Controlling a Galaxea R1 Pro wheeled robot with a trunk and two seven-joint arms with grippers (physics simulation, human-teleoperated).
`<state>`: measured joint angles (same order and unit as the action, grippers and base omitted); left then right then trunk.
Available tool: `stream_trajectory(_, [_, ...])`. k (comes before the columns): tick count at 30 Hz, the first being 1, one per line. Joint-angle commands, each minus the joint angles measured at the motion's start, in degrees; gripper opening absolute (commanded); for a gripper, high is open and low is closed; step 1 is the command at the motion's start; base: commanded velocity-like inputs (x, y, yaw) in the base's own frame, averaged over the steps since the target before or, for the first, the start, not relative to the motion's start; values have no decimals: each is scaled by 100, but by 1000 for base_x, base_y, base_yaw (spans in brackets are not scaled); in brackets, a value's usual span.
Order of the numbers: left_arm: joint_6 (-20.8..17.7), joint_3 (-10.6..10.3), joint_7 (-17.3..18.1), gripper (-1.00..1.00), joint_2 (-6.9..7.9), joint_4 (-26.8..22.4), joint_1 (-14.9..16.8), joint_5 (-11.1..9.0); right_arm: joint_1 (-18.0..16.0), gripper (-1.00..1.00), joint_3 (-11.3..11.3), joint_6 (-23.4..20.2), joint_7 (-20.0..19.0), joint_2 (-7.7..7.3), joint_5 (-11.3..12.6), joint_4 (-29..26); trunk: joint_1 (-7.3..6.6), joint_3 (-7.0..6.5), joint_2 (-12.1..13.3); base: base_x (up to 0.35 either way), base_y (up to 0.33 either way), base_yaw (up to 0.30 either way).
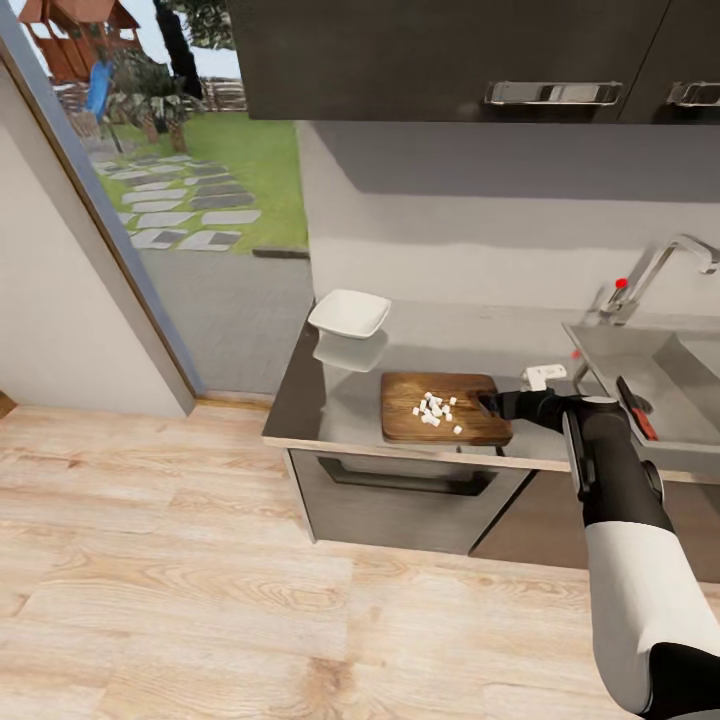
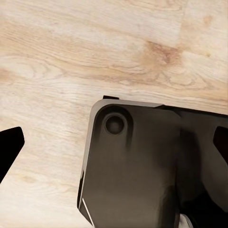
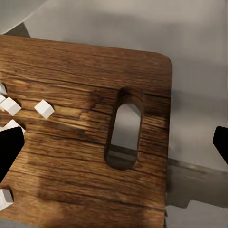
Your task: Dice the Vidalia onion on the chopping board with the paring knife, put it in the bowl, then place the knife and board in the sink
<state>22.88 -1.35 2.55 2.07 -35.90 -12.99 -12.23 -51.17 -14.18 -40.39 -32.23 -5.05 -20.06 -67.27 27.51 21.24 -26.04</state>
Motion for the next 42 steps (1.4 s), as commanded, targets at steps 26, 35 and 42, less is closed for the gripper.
stream_trajectory(26, [-3, -14, 27, 100, 4, 65, -2, -60, -6, 100, -375, -4, 331, -93, -77, 3, 3, 8, -9, 0, 0, 0])
stream_trajectory(35, [-3, -14, 27, 100, 4, 65, -2, -60, -3, 100, -375, -4, 332, -93, -77, 3, 3, 8, -9, 155, 0, 0])
stream_trajectory(42, [-3, -9, 27, 100, 4, 81, -2, -60, -5, 100, -375, -4, 333, -93, -77, 3, 3, 8, -9, 207, -19, 0])
